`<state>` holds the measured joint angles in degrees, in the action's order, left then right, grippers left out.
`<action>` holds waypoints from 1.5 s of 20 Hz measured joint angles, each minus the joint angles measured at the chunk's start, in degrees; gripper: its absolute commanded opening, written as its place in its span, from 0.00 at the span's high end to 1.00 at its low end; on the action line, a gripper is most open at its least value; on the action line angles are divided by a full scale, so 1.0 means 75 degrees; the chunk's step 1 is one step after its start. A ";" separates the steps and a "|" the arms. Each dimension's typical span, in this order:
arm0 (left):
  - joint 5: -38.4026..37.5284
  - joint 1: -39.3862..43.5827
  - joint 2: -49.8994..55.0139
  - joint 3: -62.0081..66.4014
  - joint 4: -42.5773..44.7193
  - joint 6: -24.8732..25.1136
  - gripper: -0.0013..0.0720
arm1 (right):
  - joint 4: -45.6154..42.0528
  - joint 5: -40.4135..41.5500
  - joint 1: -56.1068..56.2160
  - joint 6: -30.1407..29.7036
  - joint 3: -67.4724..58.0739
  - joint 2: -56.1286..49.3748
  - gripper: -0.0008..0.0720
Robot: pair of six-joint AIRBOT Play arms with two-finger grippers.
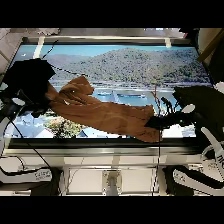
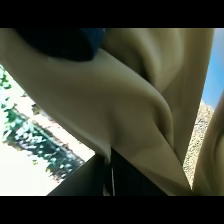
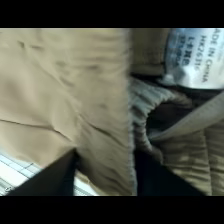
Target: Fold the clothes and pants, and hang the long-sleeved shirts on hangers.
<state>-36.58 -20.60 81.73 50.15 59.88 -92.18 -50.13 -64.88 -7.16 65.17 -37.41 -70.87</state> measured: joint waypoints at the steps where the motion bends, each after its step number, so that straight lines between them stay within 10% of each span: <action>1: 0.0035 0.0006 -0.0003 0.0009 -0.0009 0.0000 0.96 | 0.0052 0.0006 0.0003 -0.0003 -0.0003 -0.0035 0.94; 16: -0.0717 0.0023 -0.4628 0.0603 0.0079 0.0356 0.97 | -0.0912 -0.1000 -0.1011 0.0431 -0.5872 0.0612 0.95; 23: -0.3019 0.0108 -0.6123 0.0854 0.0580 0.0615 0.97 | -0.1454 -0.1163 -0.1440 0.0612 -0.8950 0.0082 0.95; 30: -0.5683 0.0463 -0.6580 -0.0251 0.1186 0.0973 0.96 | -0.3223 -0.1606 -0.2993 0.0941 -0.7318 0.0903 0.95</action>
<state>-79.20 -17.12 32.38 48.27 68.77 -84.88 -74.30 -76.93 -29.61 72.23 -92.29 -64.10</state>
